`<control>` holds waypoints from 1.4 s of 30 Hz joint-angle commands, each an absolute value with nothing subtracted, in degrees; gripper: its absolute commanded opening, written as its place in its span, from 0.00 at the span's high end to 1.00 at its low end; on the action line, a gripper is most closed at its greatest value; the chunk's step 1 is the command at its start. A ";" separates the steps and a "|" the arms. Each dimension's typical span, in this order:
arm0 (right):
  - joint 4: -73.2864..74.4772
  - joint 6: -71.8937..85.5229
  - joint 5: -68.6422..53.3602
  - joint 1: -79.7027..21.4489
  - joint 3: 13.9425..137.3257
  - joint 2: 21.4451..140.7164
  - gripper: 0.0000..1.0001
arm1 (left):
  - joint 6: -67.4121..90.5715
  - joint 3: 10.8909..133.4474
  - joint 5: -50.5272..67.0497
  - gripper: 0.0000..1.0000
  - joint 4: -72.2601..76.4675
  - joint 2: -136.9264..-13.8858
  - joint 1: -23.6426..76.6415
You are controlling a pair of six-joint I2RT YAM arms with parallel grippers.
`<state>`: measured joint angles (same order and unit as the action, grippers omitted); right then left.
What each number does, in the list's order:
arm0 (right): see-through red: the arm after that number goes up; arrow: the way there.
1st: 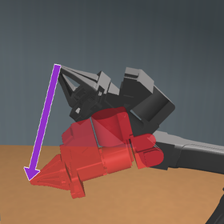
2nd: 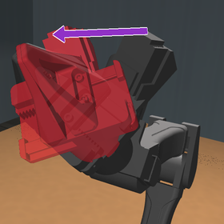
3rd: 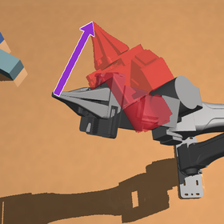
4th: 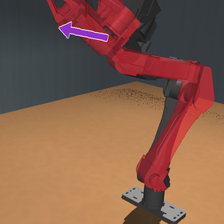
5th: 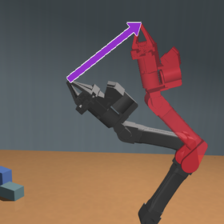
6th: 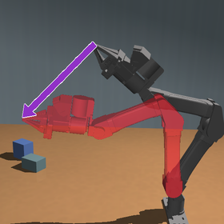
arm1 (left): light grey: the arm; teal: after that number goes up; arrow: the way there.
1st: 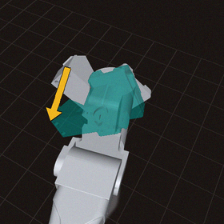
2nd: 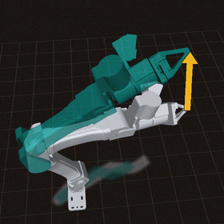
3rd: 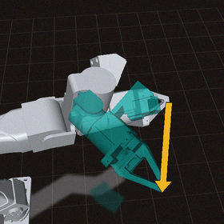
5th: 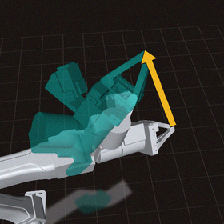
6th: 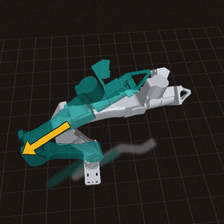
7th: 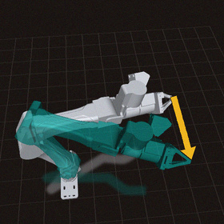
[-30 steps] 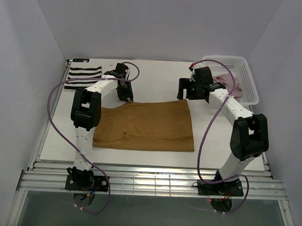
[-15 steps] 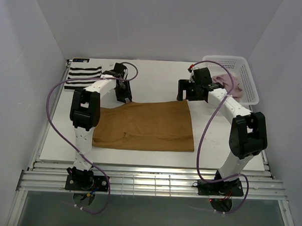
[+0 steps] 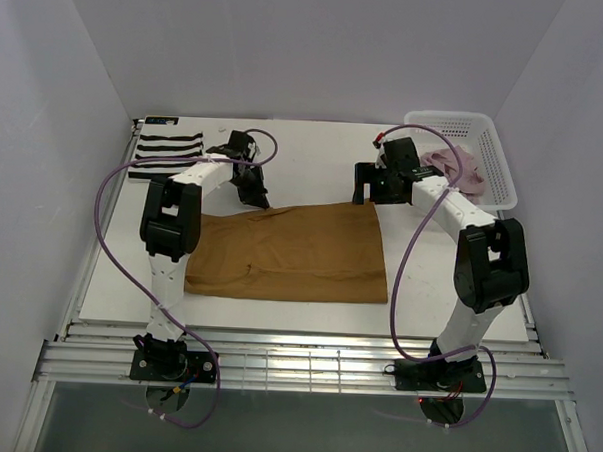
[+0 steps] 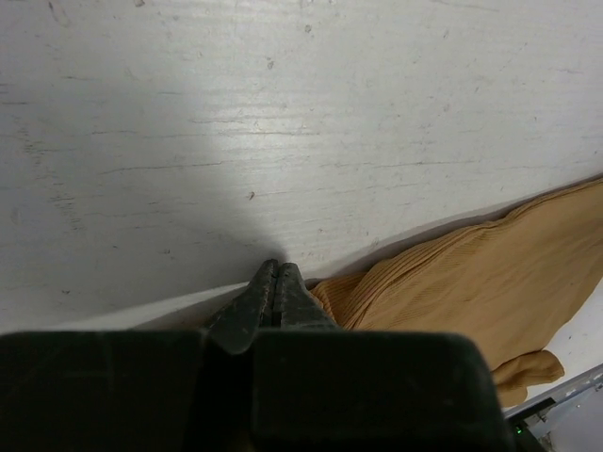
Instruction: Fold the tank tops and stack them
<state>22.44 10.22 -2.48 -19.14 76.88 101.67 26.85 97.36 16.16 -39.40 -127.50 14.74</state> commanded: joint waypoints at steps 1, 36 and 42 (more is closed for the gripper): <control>21.89 9.58 -1.41 -18.90 79.72 102.57 0.10 | 27.24 94.93 13.29 1.00 -38.50 -125.78 15.03; 22.59 11.42 6.77 -18.98 94.39 121.81 0.07 | 29.71 83.76 5.54 1.00 -24.17 -112.76 14.41; 21.97 11.87 6.77 -18.98 94.66 123.49 0.35 | 29.88 83.76 5.80 1.00 -24.08 -113.12 14.50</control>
<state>23.75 11.09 6.13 -19.14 92.12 123.13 30.39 83.99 5.19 -25.19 -116.25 14.72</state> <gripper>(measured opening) 0.693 0.021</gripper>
